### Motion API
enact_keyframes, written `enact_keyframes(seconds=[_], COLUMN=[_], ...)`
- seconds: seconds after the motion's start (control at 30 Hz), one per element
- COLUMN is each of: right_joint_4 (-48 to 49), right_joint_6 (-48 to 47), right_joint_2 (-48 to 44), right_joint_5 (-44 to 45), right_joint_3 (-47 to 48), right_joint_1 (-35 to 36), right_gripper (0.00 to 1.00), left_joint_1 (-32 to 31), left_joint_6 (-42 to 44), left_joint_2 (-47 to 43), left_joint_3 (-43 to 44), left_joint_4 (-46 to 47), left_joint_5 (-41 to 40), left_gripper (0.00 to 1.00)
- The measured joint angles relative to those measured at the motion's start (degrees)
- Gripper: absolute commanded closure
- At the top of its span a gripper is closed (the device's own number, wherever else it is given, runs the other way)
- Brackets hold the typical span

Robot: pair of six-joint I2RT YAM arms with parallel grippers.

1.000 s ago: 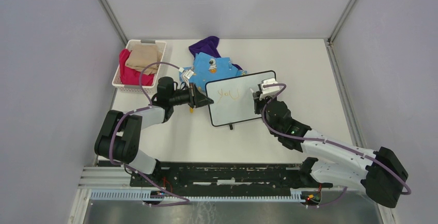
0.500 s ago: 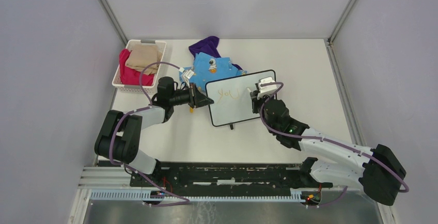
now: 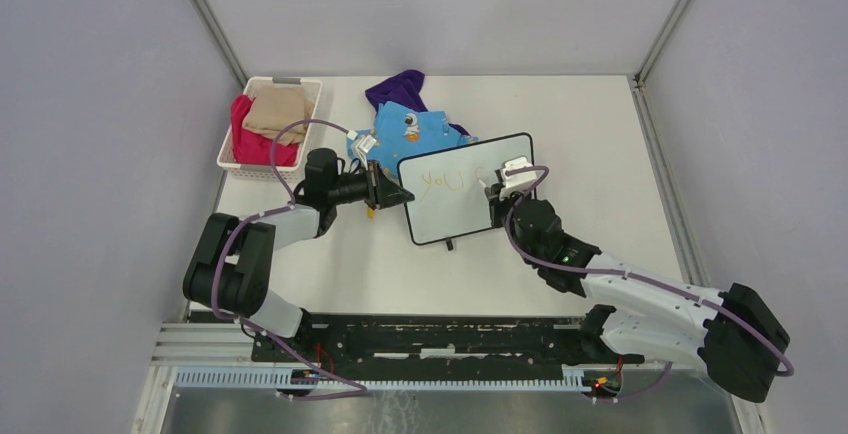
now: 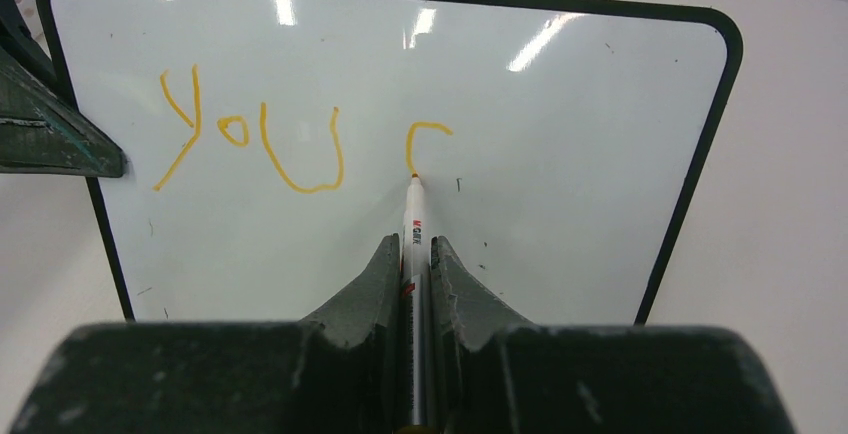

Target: Write a sentence on the whiteboard

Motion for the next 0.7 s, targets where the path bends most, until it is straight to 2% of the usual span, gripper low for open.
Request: enact_keyframes(seconds=[0.7], right_joint_4=[-2.8], right_joint_6=[0.1], right_joint_2=[-5.6], right_joint_5=[2.5], right_joint_3=[-1.3], right_joint_1=[-2.2], right_gripper=[1.00], left_joint_1=[-0.3], left_joint_6=[0.3], left_joint_2=[0.0], left_joint_3=[0.4], left_joint_4=[-1.1], left_joint_5=[0.0], left_gripper=[0.98])
